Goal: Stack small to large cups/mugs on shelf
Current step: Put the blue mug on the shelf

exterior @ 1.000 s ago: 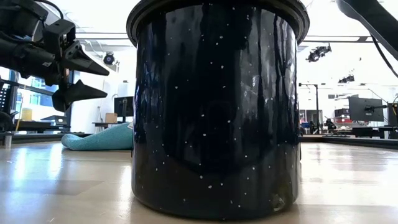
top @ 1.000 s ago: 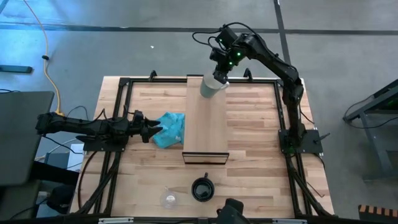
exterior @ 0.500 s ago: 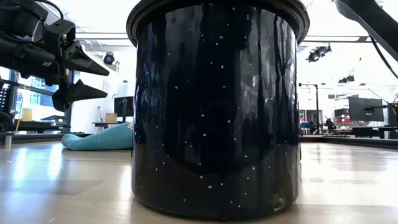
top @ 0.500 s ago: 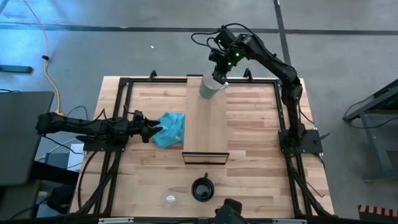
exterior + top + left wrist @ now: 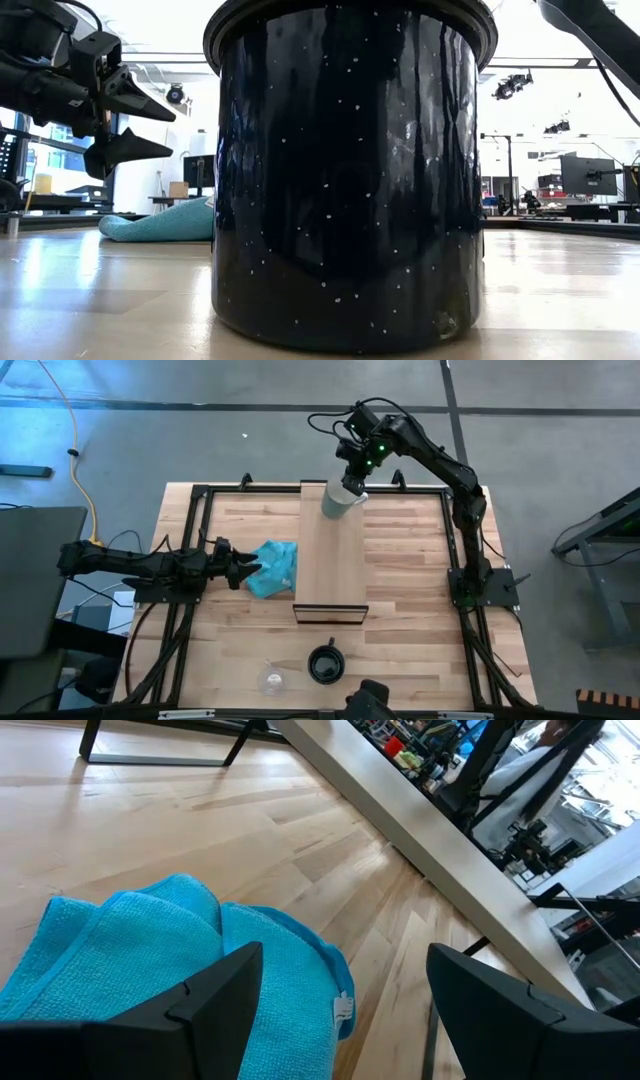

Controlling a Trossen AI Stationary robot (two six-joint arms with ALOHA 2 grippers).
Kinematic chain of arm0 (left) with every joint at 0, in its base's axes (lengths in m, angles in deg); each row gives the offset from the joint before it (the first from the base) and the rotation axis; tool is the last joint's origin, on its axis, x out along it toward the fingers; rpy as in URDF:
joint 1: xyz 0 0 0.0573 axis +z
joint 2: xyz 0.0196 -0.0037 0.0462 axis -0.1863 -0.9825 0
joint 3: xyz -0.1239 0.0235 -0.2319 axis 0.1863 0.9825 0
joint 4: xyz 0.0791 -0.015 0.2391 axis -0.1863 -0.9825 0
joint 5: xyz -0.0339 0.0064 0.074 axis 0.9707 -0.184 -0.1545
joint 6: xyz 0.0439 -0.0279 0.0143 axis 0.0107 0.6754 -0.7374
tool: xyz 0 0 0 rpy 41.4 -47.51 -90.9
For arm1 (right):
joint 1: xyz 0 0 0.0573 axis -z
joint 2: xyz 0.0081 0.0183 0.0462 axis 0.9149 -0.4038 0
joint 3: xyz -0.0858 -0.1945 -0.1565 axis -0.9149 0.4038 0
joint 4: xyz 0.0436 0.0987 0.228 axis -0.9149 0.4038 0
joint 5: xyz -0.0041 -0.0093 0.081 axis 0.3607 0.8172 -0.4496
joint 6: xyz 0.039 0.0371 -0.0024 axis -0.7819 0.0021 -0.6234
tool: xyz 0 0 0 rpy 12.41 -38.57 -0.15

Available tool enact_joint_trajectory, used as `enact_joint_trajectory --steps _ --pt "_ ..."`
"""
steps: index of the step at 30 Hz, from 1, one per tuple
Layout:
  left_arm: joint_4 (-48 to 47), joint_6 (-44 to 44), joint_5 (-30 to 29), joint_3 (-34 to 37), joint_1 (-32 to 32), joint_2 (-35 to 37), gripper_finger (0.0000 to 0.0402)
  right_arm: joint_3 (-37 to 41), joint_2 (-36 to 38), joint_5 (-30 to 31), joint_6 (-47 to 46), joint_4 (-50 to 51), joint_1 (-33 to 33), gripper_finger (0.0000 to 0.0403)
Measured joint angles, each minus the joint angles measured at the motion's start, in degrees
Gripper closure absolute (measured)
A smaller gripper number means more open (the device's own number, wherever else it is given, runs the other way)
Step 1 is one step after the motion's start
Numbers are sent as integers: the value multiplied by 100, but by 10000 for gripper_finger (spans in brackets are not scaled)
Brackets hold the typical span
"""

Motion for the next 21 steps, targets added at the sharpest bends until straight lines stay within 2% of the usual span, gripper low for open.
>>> enact_joint_trajectory --steps 21 --pt "0 0 7 0 0 1 131 9 -83 22 -2 9 -39 397"
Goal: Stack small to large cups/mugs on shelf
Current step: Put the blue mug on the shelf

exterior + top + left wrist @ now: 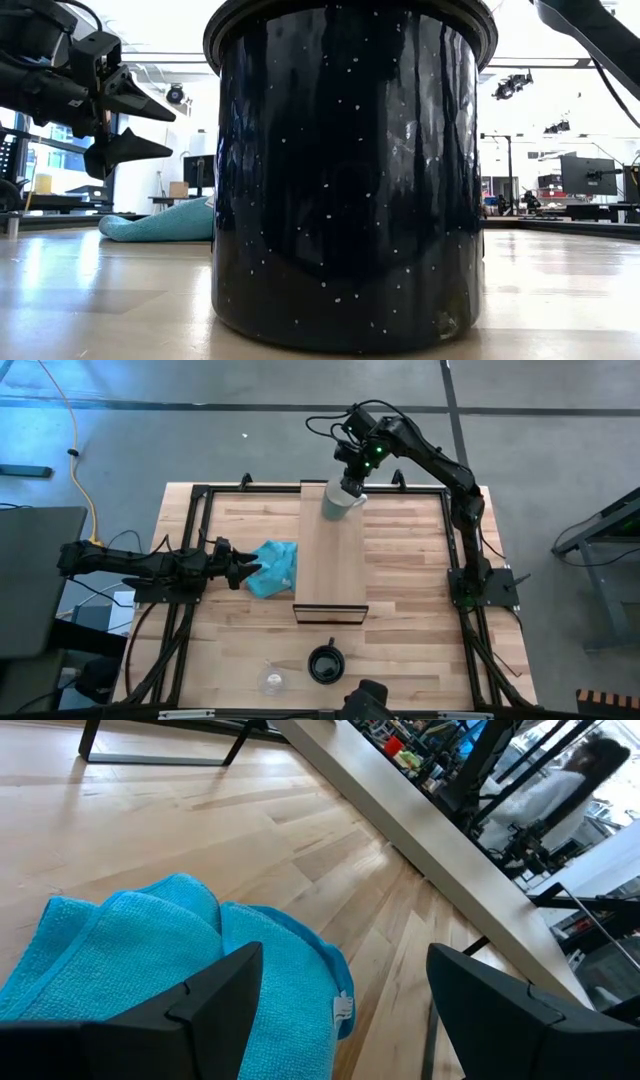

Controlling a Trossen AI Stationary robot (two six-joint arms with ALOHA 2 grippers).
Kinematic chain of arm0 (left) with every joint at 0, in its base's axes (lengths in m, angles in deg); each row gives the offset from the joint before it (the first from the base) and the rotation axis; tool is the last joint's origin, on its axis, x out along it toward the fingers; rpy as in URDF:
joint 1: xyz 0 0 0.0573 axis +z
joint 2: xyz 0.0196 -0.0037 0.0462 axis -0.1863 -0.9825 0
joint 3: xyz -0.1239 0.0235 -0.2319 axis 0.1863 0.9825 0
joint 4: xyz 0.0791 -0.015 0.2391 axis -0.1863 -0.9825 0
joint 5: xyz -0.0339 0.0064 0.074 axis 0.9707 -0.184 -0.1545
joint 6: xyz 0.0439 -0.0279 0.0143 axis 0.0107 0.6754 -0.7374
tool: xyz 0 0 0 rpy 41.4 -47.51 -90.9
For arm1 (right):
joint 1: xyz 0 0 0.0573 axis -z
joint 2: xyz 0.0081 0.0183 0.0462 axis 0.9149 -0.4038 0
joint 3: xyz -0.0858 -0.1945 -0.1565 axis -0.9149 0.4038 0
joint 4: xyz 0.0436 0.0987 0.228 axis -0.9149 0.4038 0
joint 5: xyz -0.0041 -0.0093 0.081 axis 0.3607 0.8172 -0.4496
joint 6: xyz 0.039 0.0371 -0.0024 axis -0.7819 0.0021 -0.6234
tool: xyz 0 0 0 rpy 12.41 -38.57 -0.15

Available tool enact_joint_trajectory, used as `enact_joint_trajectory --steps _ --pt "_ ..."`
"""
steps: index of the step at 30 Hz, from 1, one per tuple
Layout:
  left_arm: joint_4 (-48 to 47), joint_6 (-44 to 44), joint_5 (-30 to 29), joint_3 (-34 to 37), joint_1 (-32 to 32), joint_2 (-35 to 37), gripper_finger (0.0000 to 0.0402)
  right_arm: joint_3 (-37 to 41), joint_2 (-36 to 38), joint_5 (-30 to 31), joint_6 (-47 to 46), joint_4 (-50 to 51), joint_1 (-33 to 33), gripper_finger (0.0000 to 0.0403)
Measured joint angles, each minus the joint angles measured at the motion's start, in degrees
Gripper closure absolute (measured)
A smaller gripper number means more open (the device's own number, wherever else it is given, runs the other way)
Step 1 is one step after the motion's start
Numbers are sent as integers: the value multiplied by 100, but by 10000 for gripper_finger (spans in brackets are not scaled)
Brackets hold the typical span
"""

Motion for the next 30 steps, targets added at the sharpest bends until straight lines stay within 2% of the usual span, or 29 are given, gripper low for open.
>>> enact_joint_trajectory --steps 9,30 --pt "-2 0 11 0 0 -1 130 0 9 -26 -24 -22 0 359" --pt "-2 -28 8 0 0 -1 131 -2 -103 -2 -2 -98 0 355"
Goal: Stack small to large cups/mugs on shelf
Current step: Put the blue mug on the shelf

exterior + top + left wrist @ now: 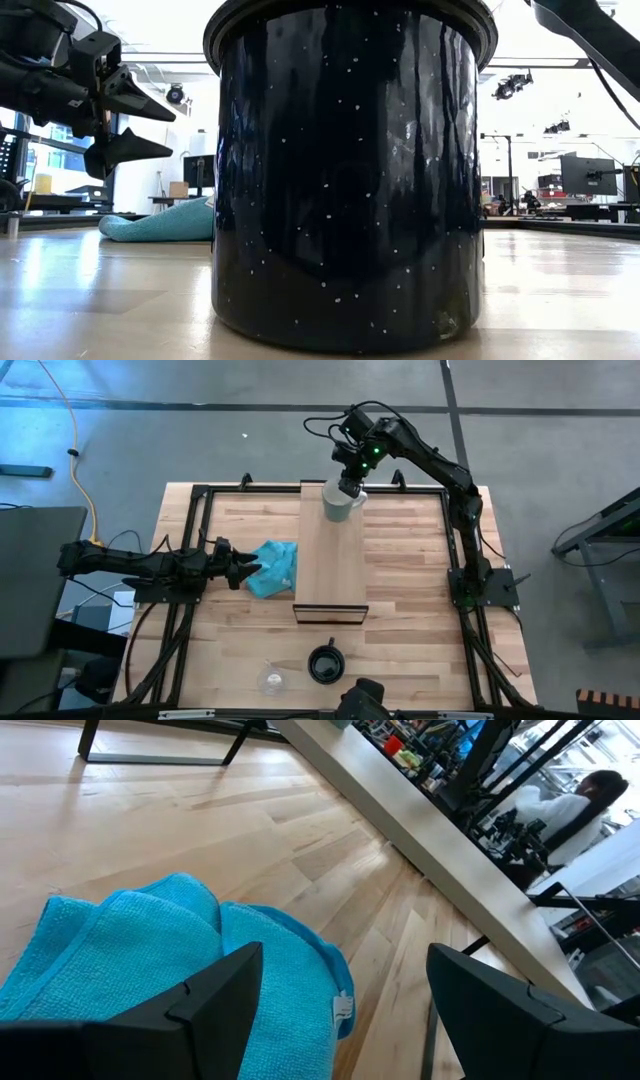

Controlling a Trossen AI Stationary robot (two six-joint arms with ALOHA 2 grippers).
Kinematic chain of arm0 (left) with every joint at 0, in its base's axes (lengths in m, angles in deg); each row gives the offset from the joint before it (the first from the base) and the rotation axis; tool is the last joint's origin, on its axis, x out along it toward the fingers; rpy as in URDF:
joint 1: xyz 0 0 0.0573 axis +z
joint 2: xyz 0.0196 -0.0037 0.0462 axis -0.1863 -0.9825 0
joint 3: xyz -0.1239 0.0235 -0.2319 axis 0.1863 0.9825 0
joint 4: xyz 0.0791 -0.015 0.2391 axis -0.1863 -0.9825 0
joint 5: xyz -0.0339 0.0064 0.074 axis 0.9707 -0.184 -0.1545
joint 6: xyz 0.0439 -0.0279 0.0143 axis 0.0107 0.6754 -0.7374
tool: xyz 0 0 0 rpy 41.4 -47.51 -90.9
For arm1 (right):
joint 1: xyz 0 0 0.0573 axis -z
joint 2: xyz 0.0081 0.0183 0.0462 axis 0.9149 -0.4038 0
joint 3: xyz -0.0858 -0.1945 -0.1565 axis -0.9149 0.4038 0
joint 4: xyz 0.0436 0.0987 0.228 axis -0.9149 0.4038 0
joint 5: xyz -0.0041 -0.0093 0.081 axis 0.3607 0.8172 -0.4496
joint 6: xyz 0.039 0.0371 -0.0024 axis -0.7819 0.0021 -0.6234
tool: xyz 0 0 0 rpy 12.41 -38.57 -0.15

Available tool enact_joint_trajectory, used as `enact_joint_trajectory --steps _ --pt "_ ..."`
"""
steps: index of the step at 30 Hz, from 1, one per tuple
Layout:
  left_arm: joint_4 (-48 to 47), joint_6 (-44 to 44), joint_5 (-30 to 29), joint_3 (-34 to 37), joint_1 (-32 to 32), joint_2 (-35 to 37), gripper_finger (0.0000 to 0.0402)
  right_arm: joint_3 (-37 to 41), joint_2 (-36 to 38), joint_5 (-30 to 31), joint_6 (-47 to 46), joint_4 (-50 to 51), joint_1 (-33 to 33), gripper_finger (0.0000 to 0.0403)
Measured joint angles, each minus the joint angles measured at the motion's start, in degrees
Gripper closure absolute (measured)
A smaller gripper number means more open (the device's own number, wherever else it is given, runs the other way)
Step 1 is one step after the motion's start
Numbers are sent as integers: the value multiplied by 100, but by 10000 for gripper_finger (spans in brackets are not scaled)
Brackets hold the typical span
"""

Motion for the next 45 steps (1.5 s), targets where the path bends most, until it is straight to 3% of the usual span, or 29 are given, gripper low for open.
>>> enact_joint_trajectory --steps 45 --pt "0 -38 -10 0 0 2 131 72 -28 -93 -471 -299 -55 355"
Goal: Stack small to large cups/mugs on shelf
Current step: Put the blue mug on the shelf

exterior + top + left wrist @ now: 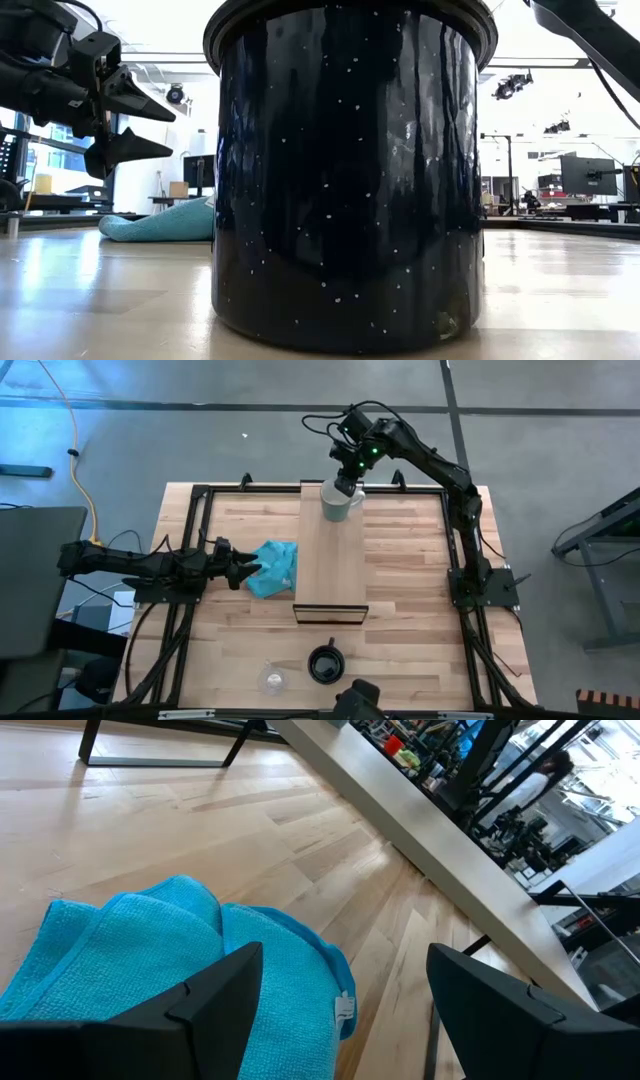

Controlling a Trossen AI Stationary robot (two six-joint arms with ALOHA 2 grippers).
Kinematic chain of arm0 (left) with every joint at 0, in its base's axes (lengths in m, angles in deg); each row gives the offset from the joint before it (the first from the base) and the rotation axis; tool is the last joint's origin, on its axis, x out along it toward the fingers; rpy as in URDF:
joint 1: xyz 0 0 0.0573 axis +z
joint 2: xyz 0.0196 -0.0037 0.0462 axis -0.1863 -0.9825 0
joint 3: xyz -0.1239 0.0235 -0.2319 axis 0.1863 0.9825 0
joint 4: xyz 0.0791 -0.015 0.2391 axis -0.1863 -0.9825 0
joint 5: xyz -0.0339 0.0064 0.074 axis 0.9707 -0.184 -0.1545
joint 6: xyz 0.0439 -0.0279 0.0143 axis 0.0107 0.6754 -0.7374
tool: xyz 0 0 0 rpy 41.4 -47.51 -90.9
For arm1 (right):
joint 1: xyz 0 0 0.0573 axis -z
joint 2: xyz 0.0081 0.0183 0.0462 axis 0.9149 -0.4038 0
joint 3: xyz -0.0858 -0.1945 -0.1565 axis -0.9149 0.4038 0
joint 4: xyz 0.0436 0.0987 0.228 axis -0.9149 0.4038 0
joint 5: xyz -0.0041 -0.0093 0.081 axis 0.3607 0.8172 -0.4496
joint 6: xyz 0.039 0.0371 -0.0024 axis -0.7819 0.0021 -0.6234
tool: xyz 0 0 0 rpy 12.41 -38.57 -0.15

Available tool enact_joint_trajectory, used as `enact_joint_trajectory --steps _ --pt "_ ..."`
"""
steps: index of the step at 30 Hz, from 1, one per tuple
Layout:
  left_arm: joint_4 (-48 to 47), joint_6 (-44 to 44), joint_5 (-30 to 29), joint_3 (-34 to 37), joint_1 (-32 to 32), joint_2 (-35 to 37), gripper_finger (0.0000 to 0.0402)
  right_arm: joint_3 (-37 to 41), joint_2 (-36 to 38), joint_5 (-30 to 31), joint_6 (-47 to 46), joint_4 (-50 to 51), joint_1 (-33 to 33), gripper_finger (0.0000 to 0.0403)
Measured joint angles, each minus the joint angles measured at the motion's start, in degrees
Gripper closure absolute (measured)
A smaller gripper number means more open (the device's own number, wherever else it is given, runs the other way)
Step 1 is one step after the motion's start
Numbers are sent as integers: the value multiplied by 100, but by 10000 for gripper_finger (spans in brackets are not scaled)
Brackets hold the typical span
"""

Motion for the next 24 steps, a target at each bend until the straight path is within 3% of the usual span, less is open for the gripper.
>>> enact_joint_trajectory --steps 24 --pt "2 0 2 0 0 0 131 7 -7 -21 -36 -27 -57 355"
